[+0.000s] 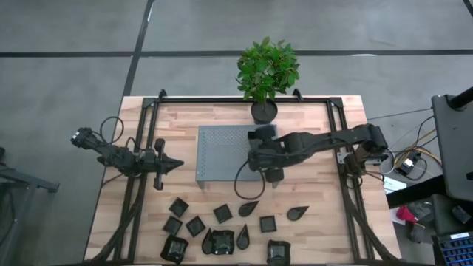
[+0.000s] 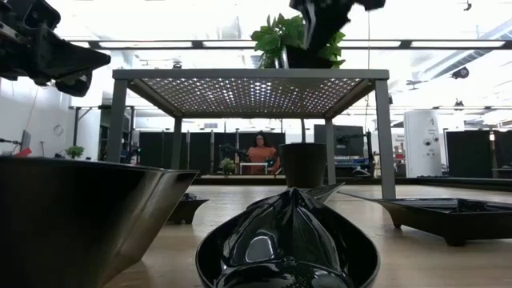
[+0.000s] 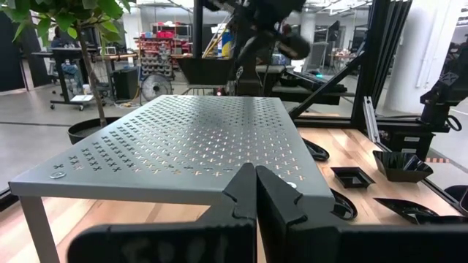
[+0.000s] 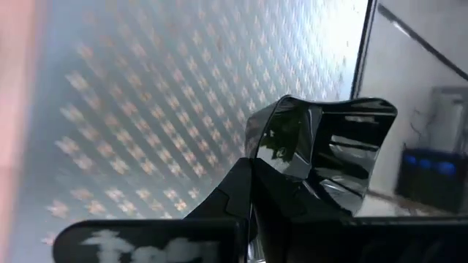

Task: Pick & Place Mini shaped plates
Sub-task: Put the black distorted square plate on the shelf, then stack the black distorted square plate on the black distorted square plate on the shelf

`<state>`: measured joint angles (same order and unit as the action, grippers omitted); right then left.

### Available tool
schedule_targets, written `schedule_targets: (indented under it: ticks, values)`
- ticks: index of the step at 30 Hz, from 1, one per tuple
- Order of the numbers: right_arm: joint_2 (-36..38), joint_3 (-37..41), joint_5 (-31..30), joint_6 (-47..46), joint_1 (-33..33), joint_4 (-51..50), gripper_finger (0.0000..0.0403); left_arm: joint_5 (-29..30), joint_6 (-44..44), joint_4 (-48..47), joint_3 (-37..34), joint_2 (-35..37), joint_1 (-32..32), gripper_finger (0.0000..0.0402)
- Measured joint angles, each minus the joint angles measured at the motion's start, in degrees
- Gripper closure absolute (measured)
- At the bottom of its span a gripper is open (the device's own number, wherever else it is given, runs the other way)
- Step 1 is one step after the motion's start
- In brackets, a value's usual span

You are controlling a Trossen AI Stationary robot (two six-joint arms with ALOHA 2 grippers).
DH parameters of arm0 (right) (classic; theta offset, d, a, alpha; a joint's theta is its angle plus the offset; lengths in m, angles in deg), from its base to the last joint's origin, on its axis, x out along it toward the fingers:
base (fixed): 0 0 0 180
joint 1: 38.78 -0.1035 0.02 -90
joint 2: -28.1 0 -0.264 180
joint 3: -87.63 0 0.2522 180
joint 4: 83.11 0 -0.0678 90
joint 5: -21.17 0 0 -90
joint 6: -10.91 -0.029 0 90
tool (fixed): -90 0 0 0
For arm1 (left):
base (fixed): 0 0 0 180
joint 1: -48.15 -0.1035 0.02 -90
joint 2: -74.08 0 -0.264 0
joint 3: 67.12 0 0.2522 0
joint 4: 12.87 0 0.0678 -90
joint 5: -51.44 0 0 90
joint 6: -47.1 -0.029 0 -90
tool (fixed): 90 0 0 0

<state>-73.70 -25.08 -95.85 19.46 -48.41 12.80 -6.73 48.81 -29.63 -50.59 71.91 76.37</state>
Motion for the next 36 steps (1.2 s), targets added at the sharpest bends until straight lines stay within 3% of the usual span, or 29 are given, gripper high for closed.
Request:
schedule_targets:
  ticks: [9, 14, 24, 31, 36]
  values:
    - [0.39, 4.16, -0.15, -0.19, 1.4, 0.23, 0.0394, 0.01, 0.0, 0.01, 0.0, -0.01, 0.0, 0.0401]
    - [0.39, 4.37, -3.19, -0.21, 1.47, 0.22, 0.0391, 0.01, 0.01, 0.0, 0.0, -0.01, 0.0, 0.0401]
    - [0.39, 4.25, -4.63, -0.98, 1.26, -0.12, 0.0327, 0.0, 0.02, 0.01, 0.0, -0.01, 0.01, 0.0401]
    - [0.39, 0.21, -3.51, -6.77, -2.12, -2.72, 0.031, -0.01, 0.02, 0.0, 0.0, -0.02, -0.01, 0.0401]
    - [0.39, -2.38, 1.76, -12.78, -6.49, -2.77, 0.0316, -0.01, 0.02, 0.02, 0.0, 0.0, 0.01, 0.0401]
